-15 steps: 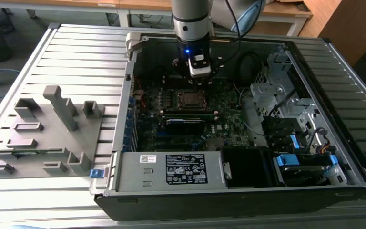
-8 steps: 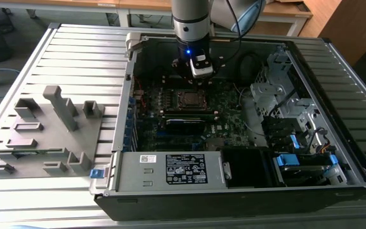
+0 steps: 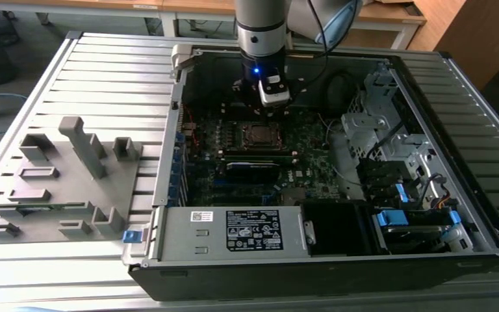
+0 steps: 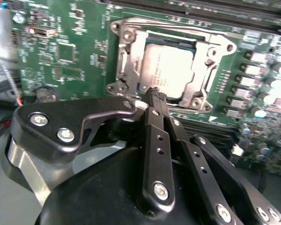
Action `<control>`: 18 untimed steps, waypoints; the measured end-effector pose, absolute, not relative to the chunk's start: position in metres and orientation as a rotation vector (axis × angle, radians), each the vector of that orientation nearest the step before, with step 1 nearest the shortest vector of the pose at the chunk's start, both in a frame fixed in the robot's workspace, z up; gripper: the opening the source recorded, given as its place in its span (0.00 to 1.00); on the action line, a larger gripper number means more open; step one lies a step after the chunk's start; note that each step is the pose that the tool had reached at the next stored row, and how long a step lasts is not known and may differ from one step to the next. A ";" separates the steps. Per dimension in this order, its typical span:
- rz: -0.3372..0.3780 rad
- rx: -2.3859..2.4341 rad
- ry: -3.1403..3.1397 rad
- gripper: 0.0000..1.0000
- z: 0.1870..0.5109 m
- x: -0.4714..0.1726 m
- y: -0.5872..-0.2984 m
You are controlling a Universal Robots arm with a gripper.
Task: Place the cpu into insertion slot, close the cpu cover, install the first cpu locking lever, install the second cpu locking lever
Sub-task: 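Install the first cpu locking lever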
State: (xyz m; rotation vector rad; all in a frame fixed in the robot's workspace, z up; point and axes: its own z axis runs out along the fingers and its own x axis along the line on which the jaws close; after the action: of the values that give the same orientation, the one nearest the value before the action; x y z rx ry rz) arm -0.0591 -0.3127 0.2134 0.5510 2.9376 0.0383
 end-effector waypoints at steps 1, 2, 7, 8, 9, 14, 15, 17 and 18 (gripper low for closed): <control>0.038 0.551 2.939 0.10 0.213 -0.059 -0.313; 0.038 0.552 2.940 0.10 0.213 -0.059 -0.313; 0.041 0.504 2.950 0.10 0.213 -0.059 -0.313; 0.043 0.480 2.954 0.10 0.213 -0.059 -0.313; 0.045 0.456 2.958 0.10 0.213 -0.059 -0.313; 0.040 0.396 2.967 0.10 0.212 -0.059 -0.313; 0.040 0.396 2.967 0.10 0.212 -0.059 -0.313; 0.039 0.396 2.967 0.10 0.212 -0.059 -0.313; 0.038 0.396 2.969 0.10 0.212 -0.059 -0.313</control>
State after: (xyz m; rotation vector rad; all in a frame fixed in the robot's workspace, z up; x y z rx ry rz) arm -0.0590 -0.3127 0.2122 0.3962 2.9690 0.0385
